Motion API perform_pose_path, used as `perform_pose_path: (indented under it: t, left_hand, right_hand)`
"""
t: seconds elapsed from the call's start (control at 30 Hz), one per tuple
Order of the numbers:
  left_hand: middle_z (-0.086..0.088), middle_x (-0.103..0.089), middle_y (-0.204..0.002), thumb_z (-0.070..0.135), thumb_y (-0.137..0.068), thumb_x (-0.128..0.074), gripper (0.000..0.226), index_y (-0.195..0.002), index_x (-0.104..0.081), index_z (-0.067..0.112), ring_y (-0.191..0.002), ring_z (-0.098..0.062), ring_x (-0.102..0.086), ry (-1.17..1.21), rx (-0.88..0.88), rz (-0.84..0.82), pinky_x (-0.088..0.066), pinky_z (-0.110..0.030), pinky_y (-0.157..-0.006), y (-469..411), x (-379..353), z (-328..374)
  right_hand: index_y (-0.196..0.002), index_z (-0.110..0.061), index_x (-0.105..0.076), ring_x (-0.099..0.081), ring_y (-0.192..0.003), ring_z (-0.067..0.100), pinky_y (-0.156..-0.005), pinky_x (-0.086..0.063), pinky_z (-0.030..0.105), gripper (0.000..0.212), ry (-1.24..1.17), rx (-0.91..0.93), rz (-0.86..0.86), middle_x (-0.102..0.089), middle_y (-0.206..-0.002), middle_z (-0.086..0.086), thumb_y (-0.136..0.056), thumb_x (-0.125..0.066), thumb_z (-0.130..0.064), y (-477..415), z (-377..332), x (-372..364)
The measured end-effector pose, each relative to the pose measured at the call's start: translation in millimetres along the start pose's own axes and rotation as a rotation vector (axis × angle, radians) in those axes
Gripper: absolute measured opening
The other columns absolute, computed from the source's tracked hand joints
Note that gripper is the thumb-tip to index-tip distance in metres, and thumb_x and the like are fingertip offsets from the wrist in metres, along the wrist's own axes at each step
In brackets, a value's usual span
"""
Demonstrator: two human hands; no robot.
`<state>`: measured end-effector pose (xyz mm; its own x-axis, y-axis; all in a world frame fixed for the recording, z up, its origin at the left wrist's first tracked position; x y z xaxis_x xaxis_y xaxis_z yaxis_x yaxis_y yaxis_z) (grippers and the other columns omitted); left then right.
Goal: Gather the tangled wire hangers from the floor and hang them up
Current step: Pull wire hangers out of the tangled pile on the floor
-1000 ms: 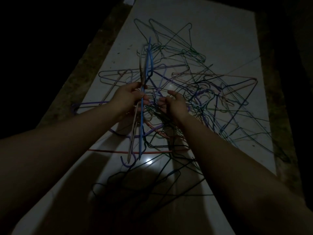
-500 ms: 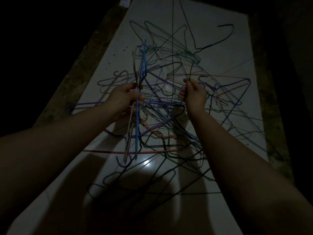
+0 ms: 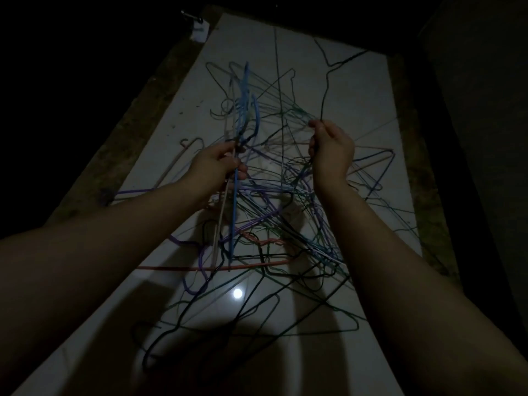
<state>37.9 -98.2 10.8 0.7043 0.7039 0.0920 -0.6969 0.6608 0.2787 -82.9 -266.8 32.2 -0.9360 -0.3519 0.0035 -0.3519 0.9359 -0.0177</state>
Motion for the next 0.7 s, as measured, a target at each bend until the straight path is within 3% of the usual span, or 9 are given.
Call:
perform_pose_path:
  t: [0.07,0.17,0.3,0.43,0.57,0.7]
  left_hand:
    - [-0.009,-0.059,-0.082,0.000,-0.096,-0.041,0.023,-0.113,-0.056,0.005,-0.065,-0.012,-0.062,0.025,-0.040,0.017,-0.050,-0.016,-0.050,0,0,7]
    - [-0.004,-0.061,-0.078,0.003,-0.097,-0.040,0.022,-0.102,-0.057,0.016,-0.060,-0.006,-0.064,-0.003,-0.052,0.030,-0.053,-0.020,-0.055,0,0,14]
    - [-0.003,-0.060,-0.078,0.002,-0.098,-0.040,0.023,-0.109,-0.055,0.014,-0.064,-0.008,-0.061,-0.015,-0.022,0.001,-0.051,-0.015,-0.049,7,-1,10]
    - [-0.004,-0.059,-0.076,0.001,-0.097,-0.038,0.023,-0.105,-0.055,0.015,-0.053,-0.001,-0.062,-0.015,-0.010,-0.016,-0.051,-0.016,-0.051,12,4,9]
    - [-0.005,-0.057,-0.073,0.000,-0.097,-0.037,0.024,-0.101,-0.054,0.017,-0.050,0.002,-0.060,-0.038,-0.022,-0.032,-0.044,-0.015,-0.046,15,8,8]
    - [-0.005,-0.056,-0.074,0.000,-0.097,-0.037,0.024,-0.109,-0.052,0.015,-0.056,-0.006,-0.059,-0.052,0.006,-0.022,-0.045,-0.015,-0.045,15,11,3]
  right_hand:
    - [-0.071,-0.023,-0.065,-0.039,-0.047,0.007,-0.050,-0.033,0.022,0.028,0.061,-0.006,-0.030,-0.044,-0.053,-0.002,-0.094,-0.054,-0.011,0,-1,-1]
    - [-0.064,-0.022,-0.059,-0.041,-0.051,0.010,-0.057,-0.034,0.026,0.030,0.174,0.028,-0.028,-0.046,-0.055,-0.004,-0.093,-0.055,-0.015,2,5,3]
    - [-0.090,-0.011,-0.068,-0.049,-0.069,0.016,-0.067,-0.039,0.030,0.017,0.208,-0.015,0.014,-0.054,-0.073,-0.001,-0.094,-0.054,-0.019,-6,27,13]
    - [-0.091,0.000,-0.067,-0.048,-0.056,0.013,-0.056,-0.039,0.023,0.024,0.314,-0.094,0.027,-0.054,-0.068,0.007,-0.096,-0.053,-0.019,0,72,33]
    - [-0.099,-0.003,-0.062,-0.047,-0.054,0.012,-0.049,-0.041,0.020,0.014,0.178,-0.269,0.093,-0.052,-0.071,0.009,-0.097,-0.053,-0.012,7,108,56]
    - [-0.096,0.000,-0.054,-0.045,-0.048,0.009,-0.047,-0.039,0.020,0.004,0.017,-0.323,0.071,-0.048,-0.064,0.004,-0.095,-0.052,-0.003,9,116,57]
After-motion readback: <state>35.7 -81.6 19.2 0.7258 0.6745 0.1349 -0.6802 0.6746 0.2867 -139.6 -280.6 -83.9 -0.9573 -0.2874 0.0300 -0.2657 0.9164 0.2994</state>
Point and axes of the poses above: each hand's wrist, its own y-axis away from the middle knuckle, its own x-axis out of the back of the hand, z = x × y, the point moved 6 cm from there along -y, towards the middle knuckle
